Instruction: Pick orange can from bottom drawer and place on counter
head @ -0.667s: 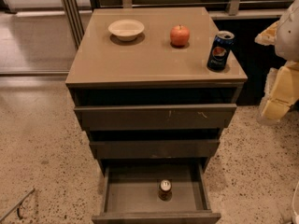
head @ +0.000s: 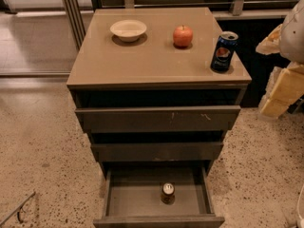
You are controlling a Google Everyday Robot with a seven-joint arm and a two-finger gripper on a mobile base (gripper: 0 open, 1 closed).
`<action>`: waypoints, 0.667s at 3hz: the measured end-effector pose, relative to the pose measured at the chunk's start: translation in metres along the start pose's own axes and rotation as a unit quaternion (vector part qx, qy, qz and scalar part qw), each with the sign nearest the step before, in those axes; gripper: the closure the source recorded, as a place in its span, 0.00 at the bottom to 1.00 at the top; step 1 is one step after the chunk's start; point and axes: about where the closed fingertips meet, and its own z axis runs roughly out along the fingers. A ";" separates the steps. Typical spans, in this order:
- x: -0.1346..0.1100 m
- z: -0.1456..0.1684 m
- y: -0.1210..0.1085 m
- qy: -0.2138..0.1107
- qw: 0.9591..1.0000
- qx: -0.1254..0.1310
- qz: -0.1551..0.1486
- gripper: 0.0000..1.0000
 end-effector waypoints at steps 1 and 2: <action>0.002 0.015 0.000 -0.015 1.000 0.008 0.012 0.42; 0.005 0.068 0.011 -0.042 0.999 0.002 0.028 0.66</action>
Offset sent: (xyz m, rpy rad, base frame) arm 0.0231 0.0183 -0.1604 0.1807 -0.0158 -0.0614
